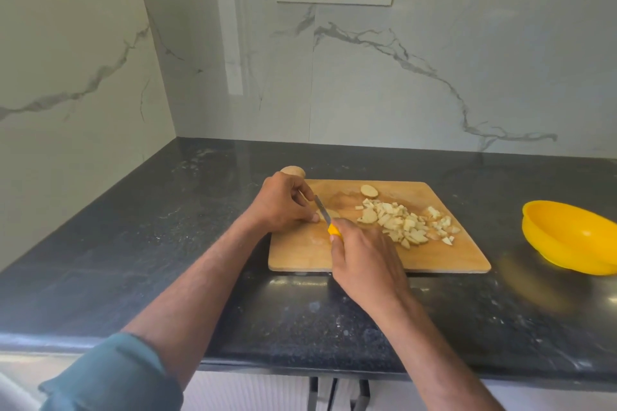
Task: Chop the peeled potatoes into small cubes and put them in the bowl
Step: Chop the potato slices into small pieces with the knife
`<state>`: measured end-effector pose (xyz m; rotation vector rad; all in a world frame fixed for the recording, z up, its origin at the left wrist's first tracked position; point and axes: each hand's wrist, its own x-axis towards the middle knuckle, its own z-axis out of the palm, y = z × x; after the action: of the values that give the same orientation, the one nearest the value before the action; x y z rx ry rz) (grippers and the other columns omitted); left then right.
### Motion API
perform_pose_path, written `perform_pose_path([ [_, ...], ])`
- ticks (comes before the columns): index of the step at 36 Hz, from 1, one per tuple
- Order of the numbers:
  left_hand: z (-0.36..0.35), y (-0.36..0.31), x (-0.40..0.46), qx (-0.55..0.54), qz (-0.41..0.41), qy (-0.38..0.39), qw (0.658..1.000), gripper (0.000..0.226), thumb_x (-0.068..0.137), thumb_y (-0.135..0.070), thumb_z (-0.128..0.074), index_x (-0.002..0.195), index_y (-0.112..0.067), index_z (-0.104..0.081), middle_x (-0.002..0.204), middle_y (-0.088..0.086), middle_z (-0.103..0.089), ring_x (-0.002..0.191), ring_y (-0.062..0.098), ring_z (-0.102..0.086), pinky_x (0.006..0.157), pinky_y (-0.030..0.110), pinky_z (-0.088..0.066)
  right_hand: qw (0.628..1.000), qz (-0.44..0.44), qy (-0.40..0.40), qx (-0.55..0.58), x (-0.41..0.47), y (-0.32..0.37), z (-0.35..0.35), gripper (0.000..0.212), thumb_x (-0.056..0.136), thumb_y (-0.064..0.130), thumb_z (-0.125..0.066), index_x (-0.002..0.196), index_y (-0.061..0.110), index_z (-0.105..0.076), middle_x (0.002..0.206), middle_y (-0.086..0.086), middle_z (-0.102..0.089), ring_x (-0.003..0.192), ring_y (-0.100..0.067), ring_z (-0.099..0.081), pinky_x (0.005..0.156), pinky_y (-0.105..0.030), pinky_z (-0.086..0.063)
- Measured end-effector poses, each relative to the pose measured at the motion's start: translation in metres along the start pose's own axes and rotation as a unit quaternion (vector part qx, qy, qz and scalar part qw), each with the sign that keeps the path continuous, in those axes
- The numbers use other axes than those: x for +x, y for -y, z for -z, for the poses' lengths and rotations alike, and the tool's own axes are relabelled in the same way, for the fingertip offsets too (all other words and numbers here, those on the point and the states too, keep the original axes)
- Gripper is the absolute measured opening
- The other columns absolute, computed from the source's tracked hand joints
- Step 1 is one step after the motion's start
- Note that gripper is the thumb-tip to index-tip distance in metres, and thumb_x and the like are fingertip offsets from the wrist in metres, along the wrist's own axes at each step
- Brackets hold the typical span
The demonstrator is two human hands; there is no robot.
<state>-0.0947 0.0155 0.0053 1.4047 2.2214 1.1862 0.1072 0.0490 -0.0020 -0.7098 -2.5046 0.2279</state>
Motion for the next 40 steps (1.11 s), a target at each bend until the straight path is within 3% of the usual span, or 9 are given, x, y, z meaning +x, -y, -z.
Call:
perform_pose_path([
  [8,-0.002,0.002,0.002,-0.005,0.008,-0.001,1.000,0.030,0.067,-0.004,-0.093,0.087,-0.012,-0.072,0.073,0.004,-0.076,0.076,0.018,-0.076,0.087,0.044,-0.061,1.000,0.011,0.021,-0.001,-0.001,0.003,0.002,0.034,0.104,0.025,-0.048,0.136,0.019,-0.057,0.070,0.014,-0.046,0.052,0.003,-0.035,0.046,-0.012,-0.024],
  [13,-0.003,0.000,0.001,-0.004,0.004,-0.001,1.000,0.029,0.068,-0.002,-0.092,0.086,-0.011,-0.072,0.072,0.003,-0.076,0.074,0.016,-0.076,0.086,0.042,-0.061,0.999,0.013,0.032,0.017,0.000,-0.002,0.003,0.033,0.103,0.024,-0.050,0.134,0.017,-0.059,0.083,0.009,-0.067,0.067,-0.005,-0.055,0.068,-0.018,-0.051],
  [19,-0.003,-0.001,0.001,-0.001,0.005,0.002,1.000,0.027,0.068,-0.003,-0.092,0.086,-0.011,-0.074,0.075,0.004,-0.076,0.075,0.017,-0.076,0.086,0.041,-0.062,0.998,0.026,0.045,0.029,-0.009,-0.002,0.007,0.034,0.102,0.022,-0.052,0.135,0.018,-0.059,0.083,0.011,-0.066,0.057,0.002,-0.047,0.051,-0.007,-0.030],
  [24,-0.003,-0.001,0.000,0.015,-0.012,0.016,1.000,0.025,0.075,-0.010,-0.090,0.096,-0.017,-0.078,0.079,0.001,-0.076,0.076,0.010,-0.072,0.083,0.029,-0.060,0.997,0.023,0.047,0.052,-0.022,-0.009,0.016,0.033,0.100,0.023,-0.054,0.132,0.019,-0.063,0.095,0.007,-0.075,0.059,0.002,-0.053,0.051,-0.005,-0.033],
  [27,-0.003,-0.001,-0.001,0.024,-0.027,0.033,0.999,0.026,0.079,-0.011,-0.087,0.102,-0.021,-0.078,0.078,-0.004,-0.074,0.073,0.002,-0.068,0.075,0.016,-0.054,0.995,-0.016,0.024,0.091,-0.027,-0.016,0.028,0.028,0.098,0.020,-0.057,0.123,0.018,-0.070,0.084,0.012,-0.071,0.051,0.002,-0.054,0.048,-0.013,-0.041],
  [32,-0.004,0.000,-0.001,0.062,-0.049,0.035,0.996,0.024,0.084,-0.016,-0.083,0.107,-0.021,-0.078,0.084,-0.003,-0.070,0.074,0.006,-0.060,0.071,0.010,-0.045,0.990,-0.069,-0.047,0.113,-0.017,-0.028,0.038,0.024,0.097,0.015,-0.059,0.116,0.016,-0.073,0.056,0.025,-0.041,0.045,0.005,-0.048,0.043,-0.009,-0.034],
  [34,-0.007,0.000,-0.002,0.079,-0.063,0.036,0.994,0.023,0.085,-0.021,-0.082,0.108,-0.020,-0.078,0.087,-0.003,-0.068,0.074,0.004,-0.057,0.068,0.008,-0.043,0.990,-0.080,-0.055,0.099,-0.009,-0.032,0.035,0.023,0.096,0.016,-0.060,0.115,0.017,-0.074,0.055,0.022,-0.048,0.042,0.001,-0.048,0.040,-0.013,-0.033],
  [37,-0.010,-0.001,-0.001,0.098,-0.079,0.036,0.991,0.025,0.088,-0.025,-0.080,0.112,-0.017,-0.078,0.094,-0.001,-0.069,0.083,0.007,-0.061,0.069,0.007,-0.044,0.991,-0.081,-0.051,0.093,-0.006,-0.034,0.026,0.025,0.097,0.017,-0.059,0.117,0.016,-0.073,0.075,0.006,-0.072,0.043,-0.002,-0.048,0.048,-0.020,-0.045],
  [40,-0.011,-0.003,0.000,0.107,-0.088,0.042,0.990,0.027,0.089,-0.025,-0.078,0.114,-0.014,-0.077,0.099,0.001,-0.072,0.090,0.010,-0.063,0.070,0.007,-0.045,0.994,-0.055,-0.052,0.079,-0.011,-0.031,0.017,0.023,0.095,0.017,-0.060,0.114,0.015,-0.074,0.064,0.007,-0.066,0.041,-0.001,-0.041,0.046,-0.011,-0.027],
])
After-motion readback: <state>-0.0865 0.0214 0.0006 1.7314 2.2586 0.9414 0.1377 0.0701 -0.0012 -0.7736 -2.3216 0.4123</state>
